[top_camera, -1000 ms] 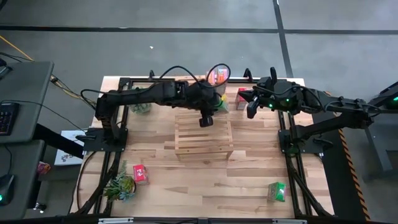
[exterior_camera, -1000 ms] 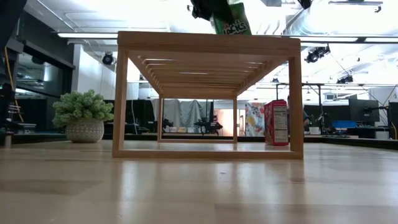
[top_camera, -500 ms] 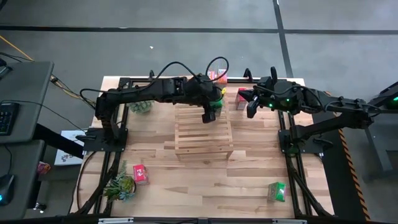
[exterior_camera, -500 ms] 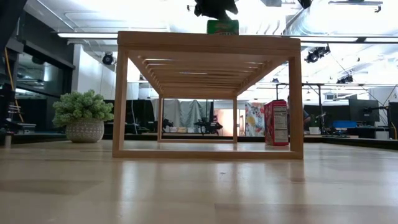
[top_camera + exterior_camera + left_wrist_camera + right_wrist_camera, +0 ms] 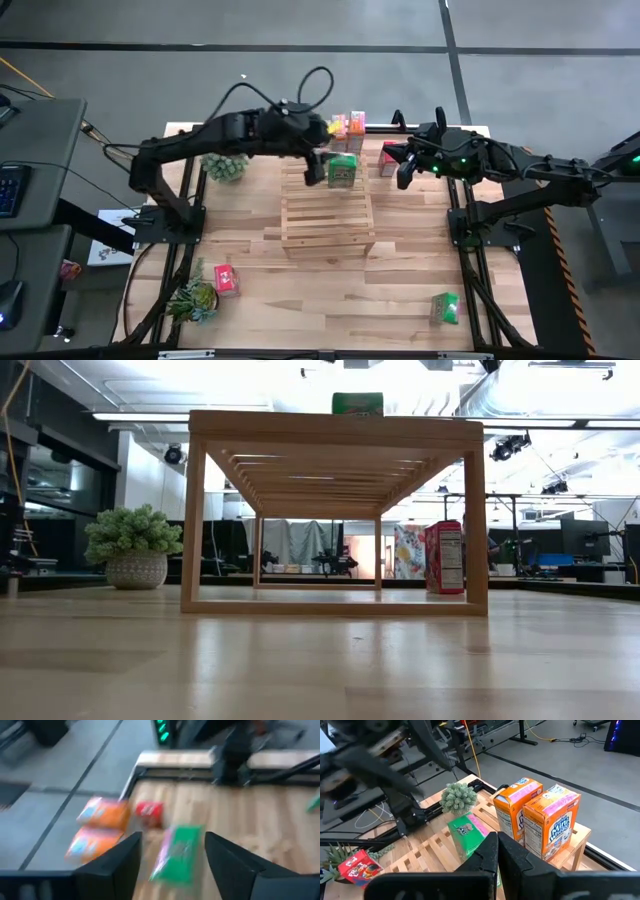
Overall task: Stack cereal on shelf
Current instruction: Put the top green cereal box on the shelf
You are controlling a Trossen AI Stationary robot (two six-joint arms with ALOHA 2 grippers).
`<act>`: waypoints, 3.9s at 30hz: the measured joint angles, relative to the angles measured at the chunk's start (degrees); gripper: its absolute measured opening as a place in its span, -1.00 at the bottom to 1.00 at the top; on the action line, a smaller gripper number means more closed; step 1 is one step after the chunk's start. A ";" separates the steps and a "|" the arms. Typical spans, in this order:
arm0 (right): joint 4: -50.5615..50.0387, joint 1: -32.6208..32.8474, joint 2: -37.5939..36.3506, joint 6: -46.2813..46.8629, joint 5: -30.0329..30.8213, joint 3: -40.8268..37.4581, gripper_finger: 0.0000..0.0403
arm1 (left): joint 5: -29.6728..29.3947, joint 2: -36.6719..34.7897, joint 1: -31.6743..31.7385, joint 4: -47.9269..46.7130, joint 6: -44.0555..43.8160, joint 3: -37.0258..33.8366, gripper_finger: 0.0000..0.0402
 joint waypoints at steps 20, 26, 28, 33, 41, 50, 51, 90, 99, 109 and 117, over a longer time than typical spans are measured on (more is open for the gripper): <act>-4.50 2.47 7.47 -0.10 -22.33 0.00 -1.00 | 3.43 -13.43 5.40 34.87 -16.38 -44.36 -1.00; -1.95 4.60 17.25 -5.25 -22.60 0.00 -1.00 | 4.39 -11.39 5.22 38.45 -13.22 -44.43 -1.00; -1.74 4.13 19.34 -6.73 -21.37 0.00 -1.00 | 4.51 -10.55 5.22 39.78 -13.15 -44.44 -1.00; -1.77 2.30 21.36 -7.50 -17.04 -0.02 -1.00 | 6.31 -9.86 5.22 41.98 -13.13 -44.47 -1.00; -2.38 0.00 21.39 -10.10 -14.93 -0.02 -1.00 | 9.35 -9.86 5.08 45.09 -14.25 -44.47 -1.00; -4.19 -1.11 21.37 -12.14 -15.15 -0.04 -1.00 | 10.29 -9.51 2.16 45.00 -18.16 -44.47 -1.00; -4.96 -1.15 21.21 -12.16 -15.15 -0.06 -1.00 | 10.25 -9.51 1.77 44.96 -18.69 -44.47 -1.00; -6.96 -6.58 18.16 -8.86 -24.46 -0.09 -1.00 | 6.93 -4.25 -0.53 46.31 -27.57 -44.49 -1.00; -6.74 -6.73 18.34 -7.43 -23.01 -0.09 -1.00 | 5.82 -1.62 -1.48 50.76 -33.82 -44.46 -1.00; -7.47 -8.52 16.45 -9.40 -20.58 -0.09 -1.00 | 4.62 -1.41 -1.97 52.33 -35.71 -43.62 -1.00; -7.53 -10.13 16.06 -10.01 -22.22 -0.09 -1.00 | 4.78 -1.45 -2.01 53.42 -35.56 -43.43 -1.00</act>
